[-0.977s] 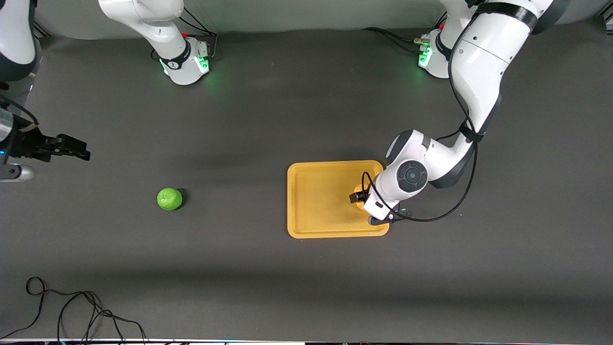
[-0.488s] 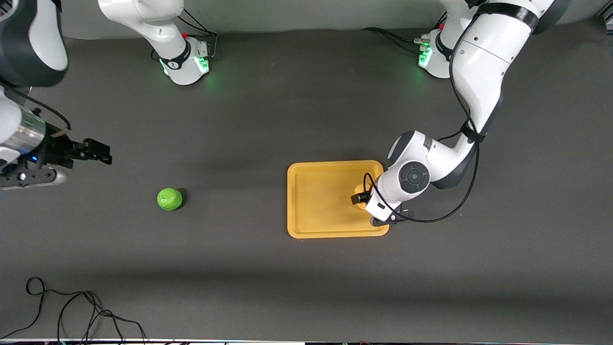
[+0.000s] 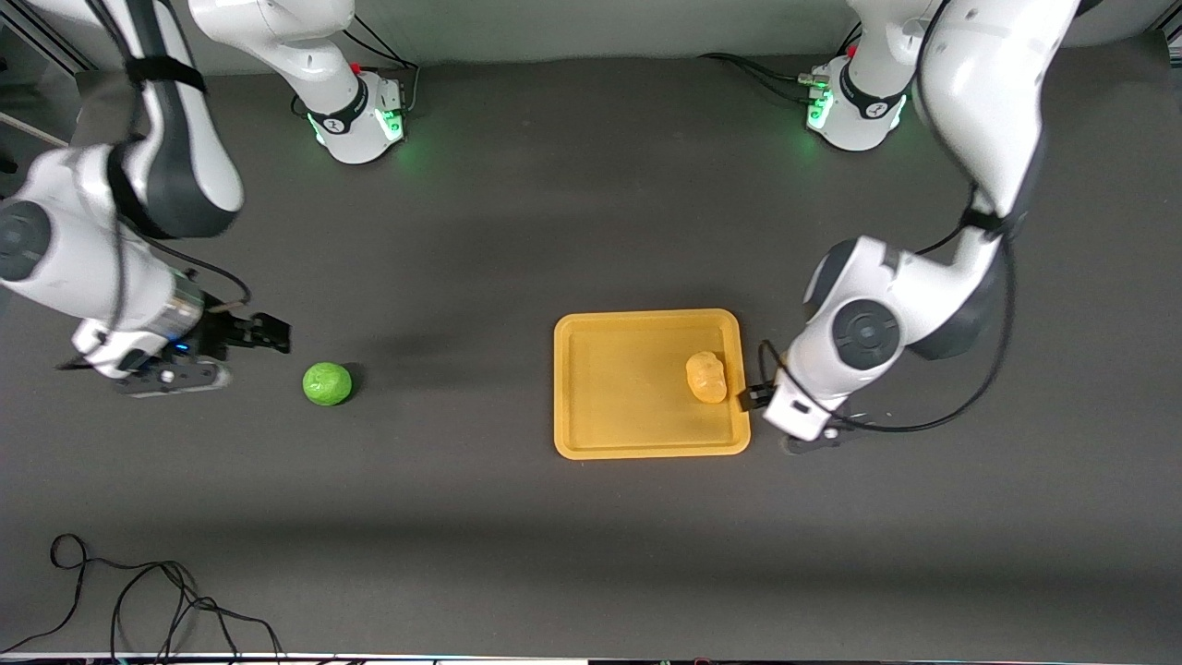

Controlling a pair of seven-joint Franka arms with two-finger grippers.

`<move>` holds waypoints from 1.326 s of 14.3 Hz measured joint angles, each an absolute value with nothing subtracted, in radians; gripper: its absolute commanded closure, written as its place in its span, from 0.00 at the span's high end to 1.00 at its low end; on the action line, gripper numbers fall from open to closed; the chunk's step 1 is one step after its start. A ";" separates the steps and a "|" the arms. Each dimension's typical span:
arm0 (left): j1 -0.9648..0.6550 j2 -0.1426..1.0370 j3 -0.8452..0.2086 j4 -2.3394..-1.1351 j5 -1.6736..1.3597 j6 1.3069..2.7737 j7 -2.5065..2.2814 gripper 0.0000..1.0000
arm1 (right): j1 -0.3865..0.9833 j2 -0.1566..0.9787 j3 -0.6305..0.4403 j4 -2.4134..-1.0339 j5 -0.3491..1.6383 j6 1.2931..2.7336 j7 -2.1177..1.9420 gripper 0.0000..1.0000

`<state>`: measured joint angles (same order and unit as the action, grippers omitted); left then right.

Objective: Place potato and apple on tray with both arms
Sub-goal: 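Lower the potato onto the tray and open the left gripper, then grasp the green apple with the right gripper while the left gripper withdraws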

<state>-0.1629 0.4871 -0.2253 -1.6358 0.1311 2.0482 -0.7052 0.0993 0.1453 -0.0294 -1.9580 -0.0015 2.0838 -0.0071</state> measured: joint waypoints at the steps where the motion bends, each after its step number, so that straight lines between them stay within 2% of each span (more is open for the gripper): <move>1: -0.156 0.453 -0.217 -1.619 0.135 1.993 -0.702 1.00 | 0.104 0.173 -0.029 -1.976 -0.001 2.143 -0.002 1.00; 5: -0.096 0.333 -0.210 -1.580 0.140 1.812 -0.586 1.00 | 0.099 0.299 -0.034 -2.058 -0.001 2.396 -0.002 1.00; 7: -0.044 0.280 -0.208 -1.578 0.139 1.746 -0.490 1.00 | 0.094 0.351 -0.037 -2.081 -0.001 2.477 -0.002 1.00; 11: 0.094 0.217 -0.205 -1.578 0.070 1.691 -0.292 1.00 | 0.085 0.410 -0.045 -2.111 -0.001 2.562 -0.002 1.00; 15: 0.200 0.152 -0.202 -1.578 0.019 1.677 -0.227 1.00 | 0.083 0.423 -0.045 -2.122 -0.001 2.571 -0.002 1.00; 16: 0.200 0.130 -0.203 -1.578 0.019 1.677 -0.231 1.00 | 0.083 0.425 -0.045 -2.123 -0.001 2.570 -0.002 0.93; 18: 0.206 0.084 -0.203 -1.579 0.018 1.675 -0.237 1.00 | 0.083 0.427 -0.045 -2.127 -0.001 2.567 -0.002 0.70; 19: 0.211 0.066 -0.202 -1.582 0.018 1.672 -0.237 1.00 | 0.083 0.427 -0.045 -2.129 -0.001 2.563 -0.002 0.61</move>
<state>0.2111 0.0663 -0.2022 -1.5823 0.0181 1.6718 -0.2374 0.0831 0.4274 -0.0452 -2.1290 -0.0011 2.5629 -0.0017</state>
